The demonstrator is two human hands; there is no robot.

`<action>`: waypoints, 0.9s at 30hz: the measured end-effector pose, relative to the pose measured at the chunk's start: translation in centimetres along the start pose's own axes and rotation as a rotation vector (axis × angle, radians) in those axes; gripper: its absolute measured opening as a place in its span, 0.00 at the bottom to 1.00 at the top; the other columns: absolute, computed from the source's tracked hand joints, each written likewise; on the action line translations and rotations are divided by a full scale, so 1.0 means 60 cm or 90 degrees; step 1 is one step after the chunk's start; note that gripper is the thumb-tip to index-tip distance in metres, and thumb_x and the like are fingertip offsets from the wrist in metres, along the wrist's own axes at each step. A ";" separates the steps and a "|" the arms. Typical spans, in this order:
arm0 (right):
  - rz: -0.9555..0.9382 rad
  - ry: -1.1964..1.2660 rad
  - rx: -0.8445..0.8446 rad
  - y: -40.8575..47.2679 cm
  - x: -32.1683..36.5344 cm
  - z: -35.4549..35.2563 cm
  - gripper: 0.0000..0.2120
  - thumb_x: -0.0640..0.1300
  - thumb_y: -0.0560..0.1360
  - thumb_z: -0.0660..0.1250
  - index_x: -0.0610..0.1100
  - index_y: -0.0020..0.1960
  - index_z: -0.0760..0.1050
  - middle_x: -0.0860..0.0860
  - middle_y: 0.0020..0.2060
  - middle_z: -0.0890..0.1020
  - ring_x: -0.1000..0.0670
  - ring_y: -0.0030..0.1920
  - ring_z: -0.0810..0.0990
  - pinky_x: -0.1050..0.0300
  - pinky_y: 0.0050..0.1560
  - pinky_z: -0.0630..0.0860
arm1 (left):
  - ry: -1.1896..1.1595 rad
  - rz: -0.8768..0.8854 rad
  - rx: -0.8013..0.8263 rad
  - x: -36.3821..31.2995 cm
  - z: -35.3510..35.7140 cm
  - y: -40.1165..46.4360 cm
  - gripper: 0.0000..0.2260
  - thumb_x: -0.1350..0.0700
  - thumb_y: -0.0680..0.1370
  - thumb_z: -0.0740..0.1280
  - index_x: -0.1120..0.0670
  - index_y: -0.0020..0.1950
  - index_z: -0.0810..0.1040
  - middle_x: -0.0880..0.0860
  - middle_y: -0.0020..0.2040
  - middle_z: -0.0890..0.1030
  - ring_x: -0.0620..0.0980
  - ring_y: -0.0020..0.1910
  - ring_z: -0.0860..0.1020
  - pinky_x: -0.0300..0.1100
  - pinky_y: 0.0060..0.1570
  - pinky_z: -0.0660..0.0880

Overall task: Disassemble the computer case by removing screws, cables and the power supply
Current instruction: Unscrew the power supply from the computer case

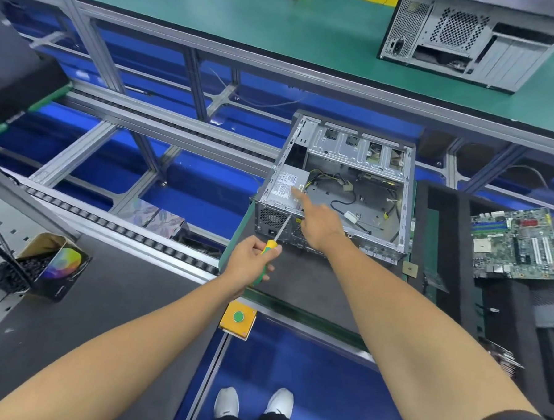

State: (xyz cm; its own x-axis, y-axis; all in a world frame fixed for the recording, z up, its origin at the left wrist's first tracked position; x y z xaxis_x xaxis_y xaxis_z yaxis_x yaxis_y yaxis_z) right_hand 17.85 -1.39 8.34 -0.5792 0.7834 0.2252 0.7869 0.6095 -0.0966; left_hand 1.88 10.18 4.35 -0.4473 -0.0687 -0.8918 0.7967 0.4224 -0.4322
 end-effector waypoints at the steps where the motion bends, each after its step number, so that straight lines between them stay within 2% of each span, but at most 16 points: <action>1: -0.004 -0.005 -0.003 0.000 0.001 0.001 0.37 0.36 0.80 0.59 0.59 0.81 0.48 0.44 0.49 0.82 0.42 0.48 0.75 0.50 0.43 0.68 | -0.009 -0.007 0.022 -0.001 0.003 0.000 0.15 0.48 0.78 0.74 0.57 0.48 0.73 0.55 0.39 0.80 0.47 0.33 0.82 0.43 0.30 0.79; 4: 0.003 -0.015 -0.002 0.000 0.002 0.002 0.36 0.36 0.80 0.59 0.60 0.81 0.51 0.46 0.57 0.82 0.41 0.56 0.74 0.47 0.49 0.69 | -0.076 -0.055 0.097 0.001 0.014 -0.005 0.15 0.47 0.82 0.69 0.60 0.52 0.77 0.53 0.40 0.82 0.48 0.34 0.82 0.44 0.32 0.80; 8: 0.011 -0.028 -0.001 -0.001 0.004 0.003 0.36 0.37 0.80 0.59 0.60 0.81 0.50 0.47 0.58 0.81 0.41 0.58 0.74 0.48 0.49 0.65 | -0.111 -0.109 0.118 0.007 0.019 -0.007 0.19 0.44 0.84 0.63 0.60 0.56 0.81 0.49 0.39 0.82 0.46 0.33 0.78 0.42 0.32 0.78; 11: 0.024 -0.017 -0.001 -0.002 0.004 0.003 0.37 0.36 0.80 0.59 0.61 0.81 0.50 0.47 0.58 0.81 0.41 0.59 0.74 0.47 0.50 0.66 | -0.108 -0.119 0.105 0.003 0.022 -0.007 0.18 0.44 0.85 0.60 0.58 0.56 0.80 0.51 0.40 0.79 0.46 0.31 0.74 0.39 0.28 0.73; 13: 0.030 -0.015 0.002 -0.001 0.004 0.004 0.37 0.36 0.80 0.59 0.62 0.80 0.50 0.47 0.55 0.82 0.41 0.59 0.73 0.46 0.51 0.67 | -0.105 -0.113 0.090 -0.001 0.026 -0.006 0.16 0.45 0.84 0.63 0.59 0.58 0.75 0.53 0.43 0.78 0.48 0.32 0.74 0.40 0.27 0.72; 16: 0.034 -0.010 0.001 -0.001 0.004 0.008 0.37 0.37 0.80 0.59 0.63 0.80 0.50 0.47 0.56 0.82 0.40 0.59 0.73 0.44 0.57 0.69 | -0.078 -0.071 0.052 -0.003 0.028 -0.006 0.19 0.51 0.80 0.73 0.60 0.60 0.69 0.55 0.48 0.77 0.49 0.36 0.76 0.42 0.28 0.73; 20: 0.043 -0.003 0.002 -0.001 0.003 0.011 0.37 0.37 0.81 0.59 0.64 0.80 0.49 0.48 0.60 0.82 0.36 0.69 0.70 0.41 0.64 0.68 | -0.084 -0.050 0.015 0.001 0.016 -0.004 0.18 0.52 0.78 0.75 0.63 0.56 0.73 0.55 0.45 0.81 0.46 0.34 0.81 0.41 0.30 0.77; 24: 0.039 -0.012 -0.013 -0.002 0.005 0.008 0.36 0.37 0.80 0.59 0.64 0.79 0.50 0.48 0.57 0.82 0.41 0.58 0.74 0.45 0.56 0.69 | -0.121 -0.056 0.102 -0.004 0.020 -0.010 0.16 0.46 0.82 0.68 0.60 0.53 0.77 0.54 0.45 0.84 0.48 0.39 0.85 0.45 0.35 0.81; 27: 0.040 -0.019 -0.011 -0.003 0.007 0.004 0.35 0.37 0.80 0.58 0.63 0.80 0.51 0.48 0.55 0.81 0.42 0.56 0.73 0.46 0.53 0.68 | -0.159 -0.097 0.133 -0.004 0.028 -0.014 0.16 0.46 0.85 0.63 0.59 0.56 0.79 0.52 0.45 0.84 0.46 0.39 0.83 0.45 0.37 0.80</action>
State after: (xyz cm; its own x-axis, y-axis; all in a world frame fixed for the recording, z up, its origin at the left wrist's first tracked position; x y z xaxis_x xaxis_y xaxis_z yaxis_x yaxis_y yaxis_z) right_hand 17.42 -1.14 8.20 -0.5348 0.8233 0.1899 0.8252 0.5573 -0.0921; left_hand 1.99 8.30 4.70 -0.4746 -0.3467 -0.8090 0.8060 0.1981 -0.5577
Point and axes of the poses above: each hand's wrist, its own y-axis towards the middle knuckle, its own z-axis out of the palm, x = y × z, the point moved 4 cm from there along y, towards the middle knuckle
